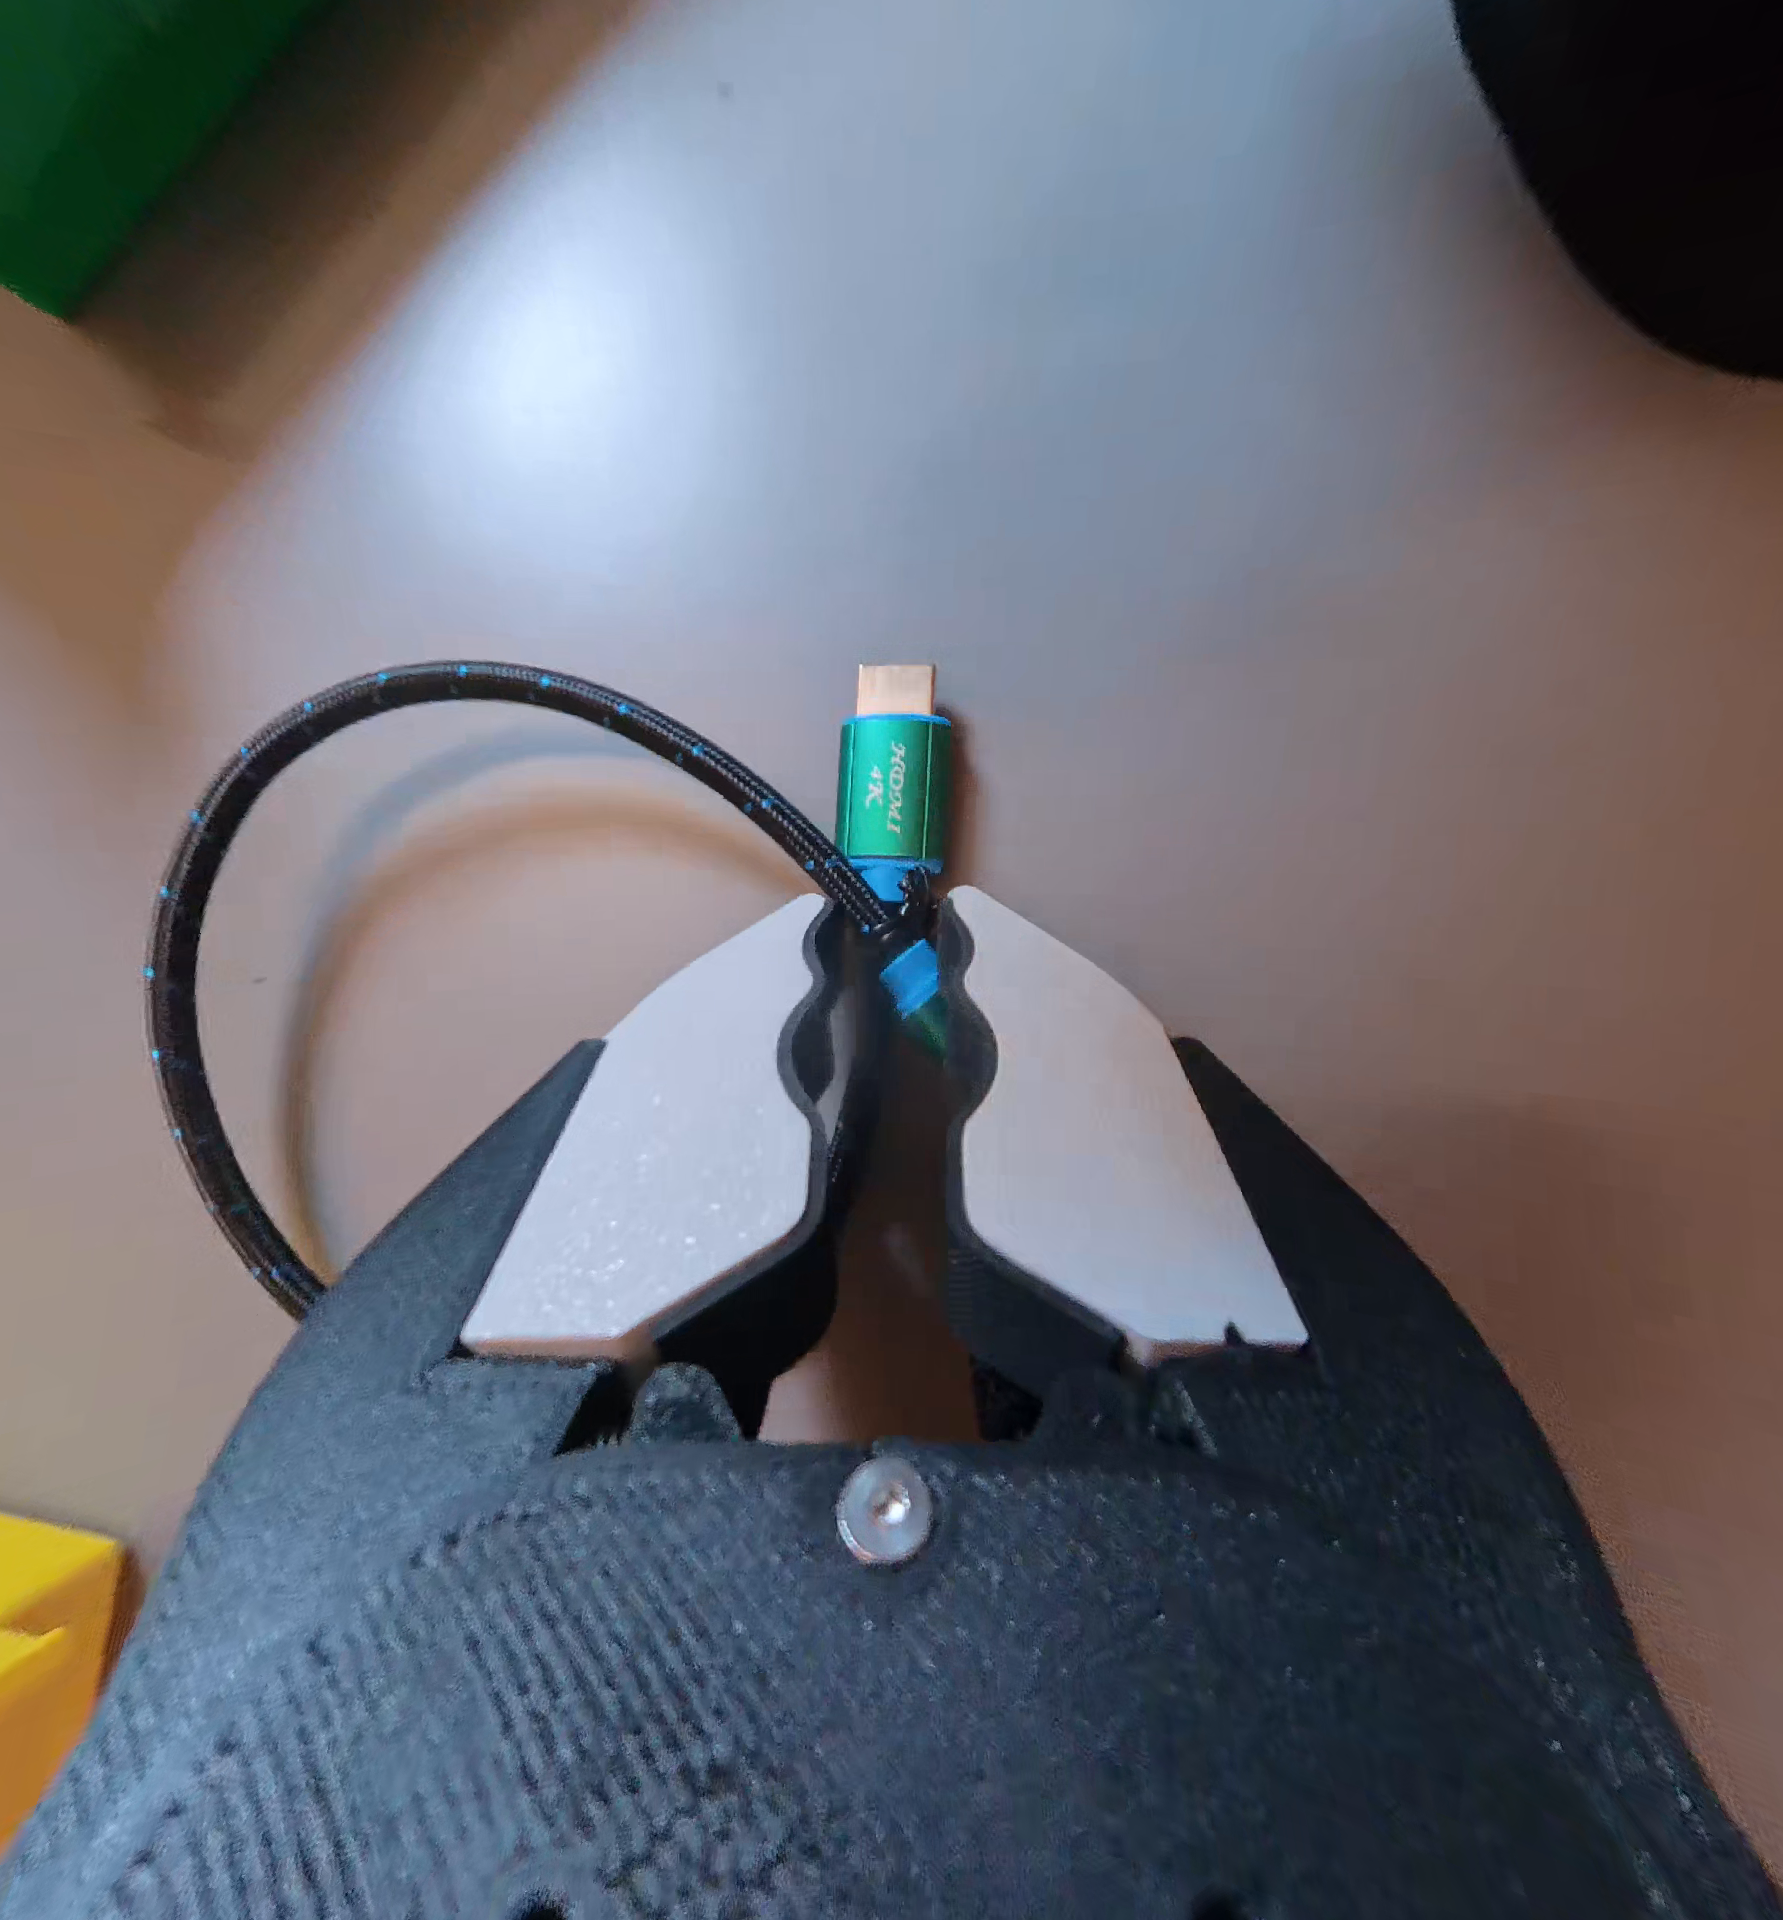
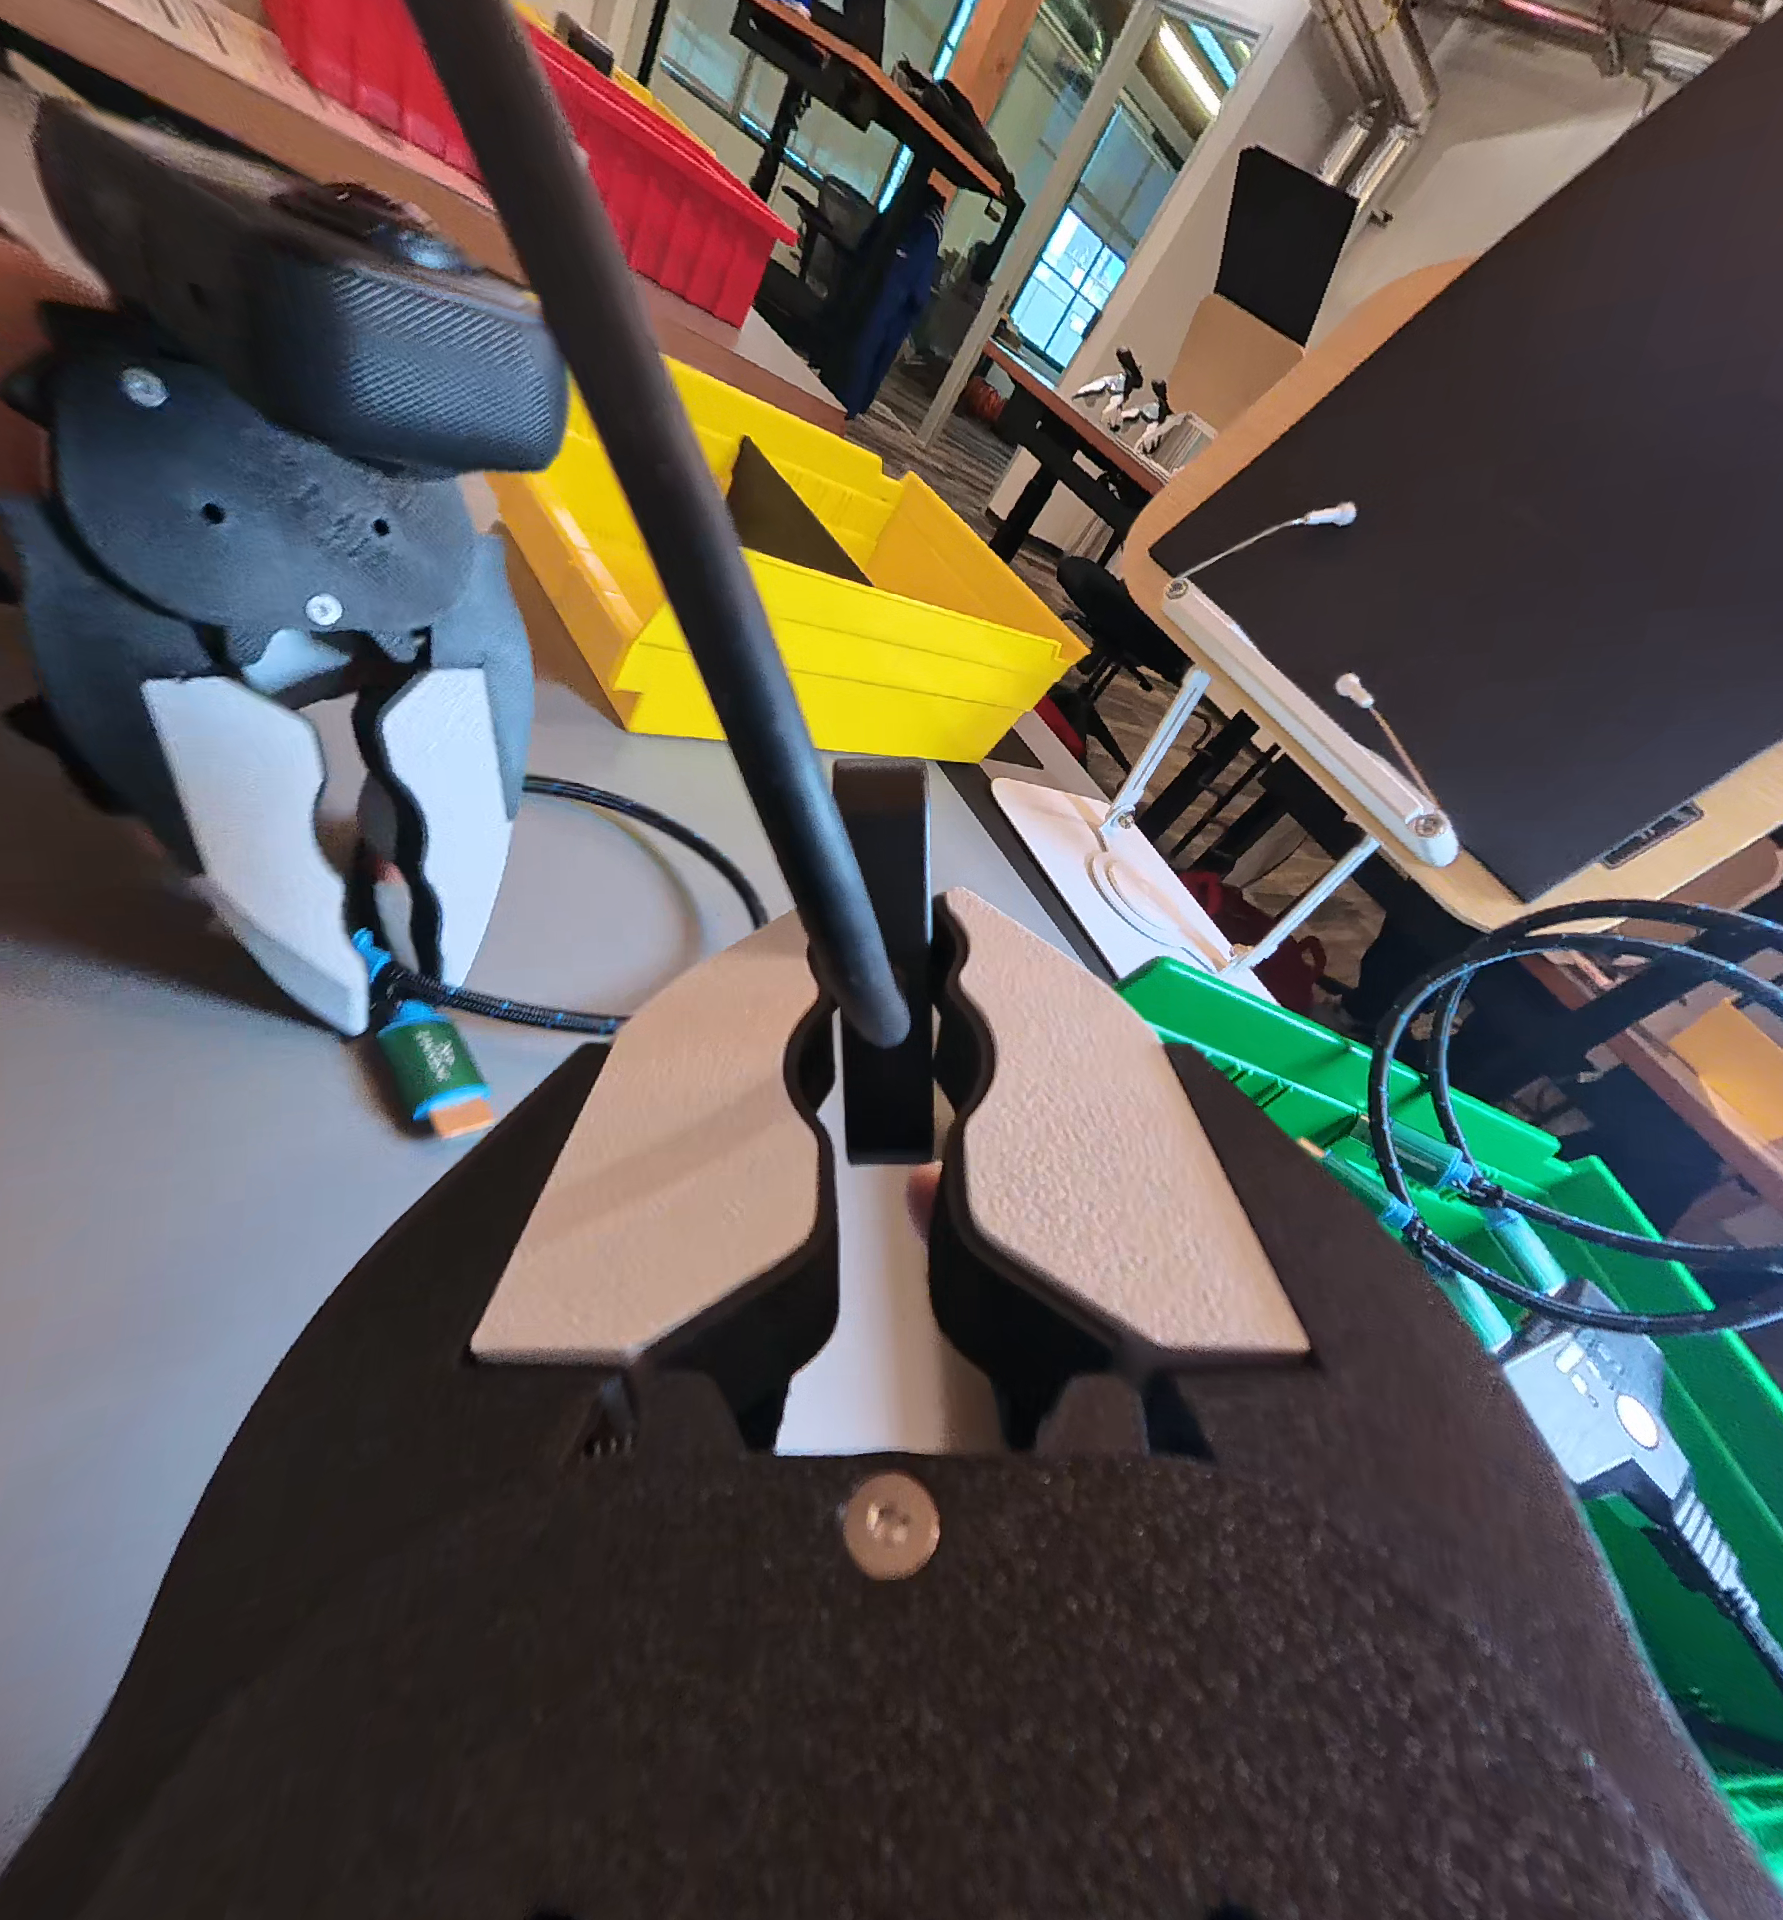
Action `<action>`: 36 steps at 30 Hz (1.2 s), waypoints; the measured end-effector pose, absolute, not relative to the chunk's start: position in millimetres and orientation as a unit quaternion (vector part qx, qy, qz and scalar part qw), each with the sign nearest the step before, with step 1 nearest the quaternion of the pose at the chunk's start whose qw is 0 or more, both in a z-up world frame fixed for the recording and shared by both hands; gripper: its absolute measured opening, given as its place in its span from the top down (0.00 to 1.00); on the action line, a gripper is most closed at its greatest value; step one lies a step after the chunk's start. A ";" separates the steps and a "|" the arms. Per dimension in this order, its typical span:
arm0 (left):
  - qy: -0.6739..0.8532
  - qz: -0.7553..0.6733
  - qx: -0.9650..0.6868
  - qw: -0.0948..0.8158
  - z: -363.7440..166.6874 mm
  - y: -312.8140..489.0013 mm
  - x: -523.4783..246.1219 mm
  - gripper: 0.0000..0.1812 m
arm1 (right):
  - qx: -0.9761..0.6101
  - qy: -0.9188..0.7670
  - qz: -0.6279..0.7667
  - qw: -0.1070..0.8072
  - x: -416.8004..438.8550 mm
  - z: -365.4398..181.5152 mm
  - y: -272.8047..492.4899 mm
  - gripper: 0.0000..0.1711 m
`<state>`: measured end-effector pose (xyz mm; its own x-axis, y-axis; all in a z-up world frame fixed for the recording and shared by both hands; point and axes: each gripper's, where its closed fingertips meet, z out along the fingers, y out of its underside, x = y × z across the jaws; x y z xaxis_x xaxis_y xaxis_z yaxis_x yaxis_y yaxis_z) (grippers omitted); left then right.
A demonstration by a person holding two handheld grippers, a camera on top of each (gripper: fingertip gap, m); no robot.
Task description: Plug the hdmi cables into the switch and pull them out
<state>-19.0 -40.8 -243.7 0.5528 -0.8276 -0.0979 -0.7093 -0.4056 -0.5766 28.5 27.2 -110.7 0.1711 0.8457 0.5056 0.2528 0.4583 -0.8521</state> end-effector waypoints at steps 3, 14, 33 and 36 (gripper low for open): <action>0.444 -0.098 -0.834 0.313 -229.0 -30.8 -38.9 0.93 | -0.439 -0.608 0.225 0.622 27.6 -109.9 23.2 0.92; 0.366 -0.156 -0.847 0.352 -165.5 -27.2 -69.6 0.93 | -0.317 -0.716 -0.089 0.616 8.3 -148.5 21.7 0.92; 0.375 -0.114 -0.887 0.243 -192.0 2.5 -58.4 0.94 | -0.297 -0.730 -0.189 0.586 -4.4 -172.4 28.9 0.92; 0.369 -0.146 -0.884 0.245 -190.0 -0.5 -56.1 0.94 | -0.293 -0.736 -0.181 0.583 -3.2 -174.7 26.8 0.92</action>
